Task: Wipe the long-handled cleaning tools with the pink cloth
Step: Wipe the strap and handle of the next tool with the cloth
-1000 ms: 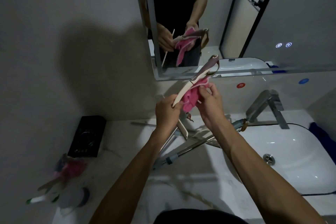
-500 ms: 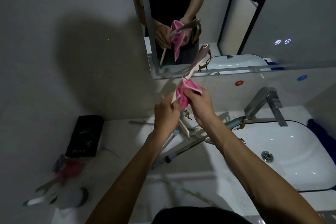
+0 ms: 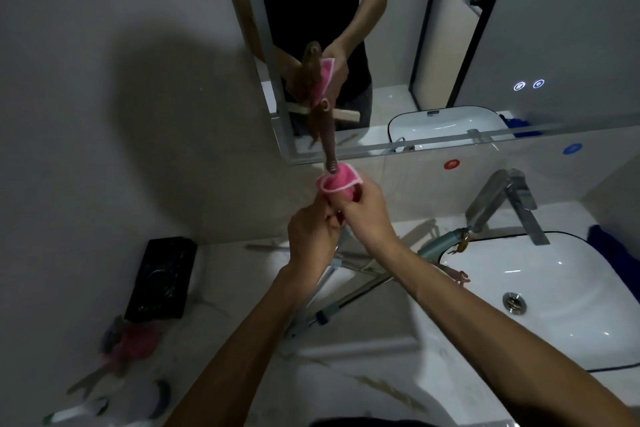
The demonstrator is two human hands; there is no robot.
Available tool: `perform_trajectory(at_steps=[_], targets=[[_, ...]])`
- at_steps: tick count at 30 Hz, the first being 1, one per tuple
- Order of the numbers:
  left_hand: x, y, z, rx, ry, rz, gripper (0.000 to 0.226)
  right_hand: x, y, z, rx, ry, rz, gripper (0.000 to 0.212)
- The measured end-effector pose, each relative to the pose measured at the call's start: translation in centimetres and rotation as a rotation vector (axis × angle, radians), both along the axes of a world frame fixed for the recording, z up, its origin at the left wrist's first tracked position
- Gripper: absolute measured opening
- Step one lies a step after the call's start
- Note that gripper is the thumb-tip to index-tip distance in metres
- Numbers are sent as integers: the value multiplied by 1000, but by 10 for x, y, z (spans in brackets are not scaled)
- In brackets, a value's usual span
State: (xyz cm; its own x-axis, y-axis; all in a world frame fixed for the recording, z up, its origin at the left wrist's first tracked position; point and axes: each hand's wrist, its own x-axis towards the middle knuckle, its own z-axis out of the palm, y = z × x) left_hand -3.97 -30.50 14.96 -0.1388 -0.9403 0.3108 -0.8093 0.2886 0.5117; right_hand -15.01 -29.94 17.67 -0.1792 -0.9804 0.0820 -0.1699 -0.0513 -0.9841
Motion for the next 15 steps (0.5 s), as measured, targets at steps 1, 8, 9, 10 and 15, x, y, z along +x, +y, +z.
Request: perform_trajectory(at_steps=[1, 8, 9, 10, 15], targets=[[0, 1, -1, -5, -8, 0, 12, 2, 1, -2, -22, 51, -1, 13], [11, -5, -1, 319, 412, -85, 17, -11, 3, -14, 16, 127, -81, 25], [16, -8, 5, 299, 511, -44, 17, -15, 3, -16, 33, 137, -75, 28], [21, -11, 14, 269, 597, -9, 19, -19, 3, -19, 57, 144, -46, 29], [31, -28, 41, 228, 878, -18, 42, -21, 8, -31, 128, 221, 151, 24]])
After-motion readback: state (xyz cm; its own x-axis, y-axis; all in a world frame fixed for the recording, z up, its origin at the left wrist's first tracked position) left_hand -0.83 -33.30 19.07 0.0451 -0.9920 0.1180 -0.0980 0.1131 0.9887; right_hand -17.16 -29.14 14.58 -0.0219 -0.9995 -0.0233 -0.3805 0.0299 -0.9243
